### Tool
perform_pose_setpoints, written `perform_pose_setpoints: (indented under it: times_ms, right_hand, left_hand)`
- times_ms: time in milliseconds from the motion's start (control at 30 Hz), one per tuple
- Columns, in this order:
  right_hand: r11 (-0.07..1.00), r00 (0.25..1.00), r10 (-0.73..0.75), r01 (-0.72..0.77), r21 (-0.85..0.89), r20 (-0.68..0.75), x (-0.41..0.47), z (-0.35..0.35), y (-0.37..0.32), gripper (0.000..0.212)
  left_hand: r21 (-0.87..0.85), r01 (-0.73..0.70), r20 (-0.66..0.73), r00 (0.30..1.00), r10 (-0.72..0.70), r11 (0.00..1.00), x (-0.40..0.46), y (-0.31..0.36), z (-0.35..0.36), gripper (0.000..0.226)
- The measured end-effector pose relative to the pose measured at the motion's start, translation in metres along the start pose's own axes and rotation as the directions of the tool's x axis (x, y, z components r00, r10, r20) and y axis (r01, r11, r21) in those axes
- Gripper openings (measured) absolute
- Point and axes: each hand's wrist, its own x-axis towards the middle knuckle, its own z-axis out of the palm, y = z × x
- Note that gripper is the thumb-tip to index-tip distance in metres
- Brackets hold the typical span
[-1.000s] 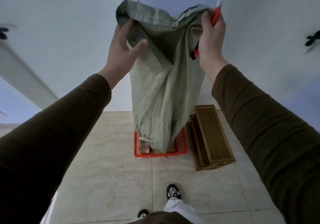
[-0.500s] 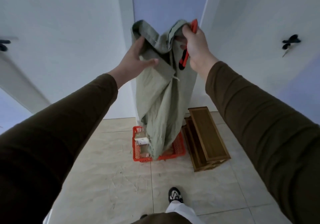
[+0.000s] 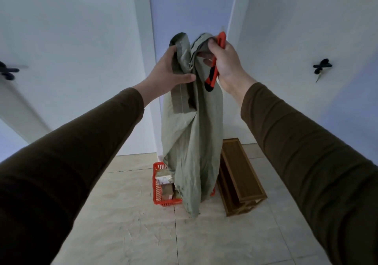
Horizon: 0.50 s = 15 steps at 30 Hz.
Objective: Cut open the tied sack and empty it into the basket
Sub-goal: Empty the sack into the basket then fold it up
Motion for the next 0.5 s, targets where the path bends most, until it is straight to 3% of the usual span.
perform_pose_setpoints:
  times_ms: [167, 333, 500]
  right_hand:
    - [0.996, 0.999, 0.006, -0.002, -0.092, 0.048, -0.009, -0.012, -0.015, 0.018]
    - [0.996, 0.997, -0.060, 0.056, 0.067, 0.054, -0.026, -0.030, -0.033, 0.013]
    - [1.000, 0.989, -0.026, 0.025, 0.012, 0.144, -0.050, -0.048, -0.037, 0.013]
  left_hand:
    - [0.081, 0.002, -0.042, 0.999, 0.002, 0.997, -0.004, 0.018, 0.015, 0.095]
    - [0.067, -0.052, -0.115, 0.992, 0.060, 0.996, -0.018, 0.035, 0.032, 0.115]
    - [0.176, 0.019, -0.133, 0.991, 0.005, 0.984, -0.040, 0.044, 0.052, 0.119]
